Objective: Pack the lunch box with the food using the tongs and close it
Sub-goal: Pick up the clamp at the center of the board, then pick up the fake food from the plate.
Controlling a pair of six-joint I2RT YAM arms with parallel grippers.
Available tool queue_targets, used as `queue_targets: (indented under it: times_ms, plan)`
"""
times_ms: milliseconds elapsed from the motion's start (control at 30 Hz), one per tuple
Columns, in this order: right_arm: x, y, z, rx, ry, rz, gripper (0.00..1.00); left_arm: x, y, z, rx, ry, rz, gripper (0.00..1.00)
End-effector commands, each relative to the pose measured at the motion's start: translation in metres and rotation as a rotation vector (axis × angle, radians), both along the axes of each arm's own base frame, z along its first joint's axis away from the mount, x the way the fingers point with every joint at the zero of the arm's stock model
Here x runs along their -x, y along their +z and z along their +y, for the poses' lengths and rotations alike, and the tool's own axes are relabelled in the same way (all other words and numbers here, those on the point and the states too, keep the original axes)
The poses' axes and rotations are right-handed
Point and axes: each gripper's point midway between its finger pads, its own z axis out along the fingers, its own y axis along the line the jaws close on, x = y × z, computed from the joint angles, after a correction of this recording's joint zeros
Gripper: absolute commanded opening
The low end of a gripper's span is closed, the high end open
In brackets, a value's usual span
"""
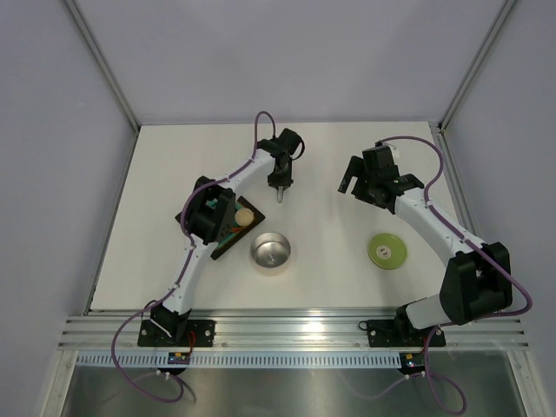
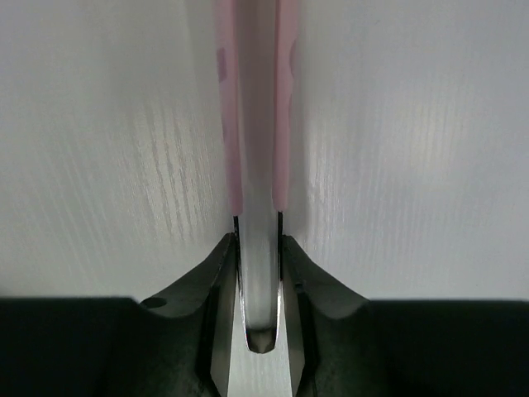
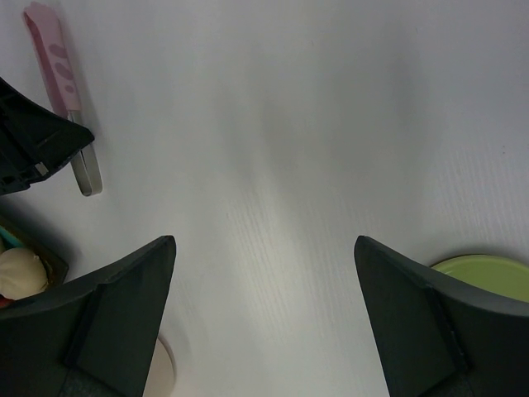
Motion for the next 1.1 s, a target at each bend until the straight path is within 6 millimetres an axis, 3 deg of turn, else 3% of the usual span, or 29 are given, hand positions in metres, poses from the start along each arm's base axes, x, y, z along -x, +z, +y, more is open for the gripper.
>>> queue_targets:
  times_ms: [0, 133, 233, 267, 300, 400, 467, 500, 533, 600, 633, 800, 833, 900, 1067]
  plan:
    - [-0.002, 0.011, 0.002, -0.022, -0.007, -0.041, 0.97, 0.004, 0.011, 0.0, -0.003, -0.018, -0.009, 0.23]
    - [-0.001, 0.014, 0.001, -0.021, -0.007, -0.046, 0.97, 0.005, 0.036, 0.004, 0.002, -0.028, -0.046, 0.15]
    - [0.0, 0.018, 0.0, -0.024, -0.009, -0.055, 0.97, 0.01, 0.068, 0.01, 0.009, -0.044, -0.094, 0.06]
    - [0.0, 0.02, 0.0, -0.025, -0.009, -0.058, 0.97, 0.016, 0.069, 0.015, -0.002, -0.058, -0.089, 0.05]
    - [0.001, 0.021, 0.0, -0.028, -0.009, -0.06, 0.97, 0.019, 0.091, 0.017, 0.016, -0.067, -0.123, 0.01]
    - [0.002, 0.026, 0.0, -0.029, -0.009, -0.07, 0.97, 0.036, 0.114, 0.028, 0.018, -0.096, -0.143, 0.0]
    - [0.002, 0.027, -0.001, -0.023, -0.008, -0.074, 0.97, 0.044, 0.124, 0.036, 0.017, -0.105, -0.155, 0.0]
    - [0.002, 0.027, -0.002, -0.018, -0.008, -0.074, 0.97, 0.054, 0.119, 0.042, 0.009, -0.109, -0.14, 0.0]
    - [0.002, 0.026, -0.004, -0.007, -0.013, -0.07, 0.97, 0.059, 0.136, 0.047, 0.026, -0.106, -0.173, 0.0]
    - [0.002, 0.029, -0.005, -0.002, -0.012, -0.074, 0.97, 0.074, 0.133, 0.057, 0.016, -0.111, -0.158, 0.0]
    - [0.002, 0.03, -0.005, -0.003, -0.01, -0.077, 0.97, 0.08, 0.147, 0.06, 0.032, -0.113, -0.181, 0.0]
    - [0.0, 0.034, -0.003, -0.006, -0.003, -0.088, 0.97, 0.111, 0.158, 0.078, 0.046, -0.11, -0.182, 0.0]
    - [0.0, 0.034, -0.005, 0.008, -0.007, -0.091, 0.97, 0.119, 0.152, 0.081, 0.048, -0.111, -0.168, 0.0]
    - [-0.002, 0.033, -0.009, 0.028, -0.011, -0.093, 0.97, 0.132, 0.164, 0.083, 0.09, -0.117, -0.187, 0.0]
    - [-0.002, 0.035, -0.009, 0.031, -0.007, -0.097, 0.97, 0.168, 0.162, 0.104, 0.083, -0.112, -0.154, 0.0]
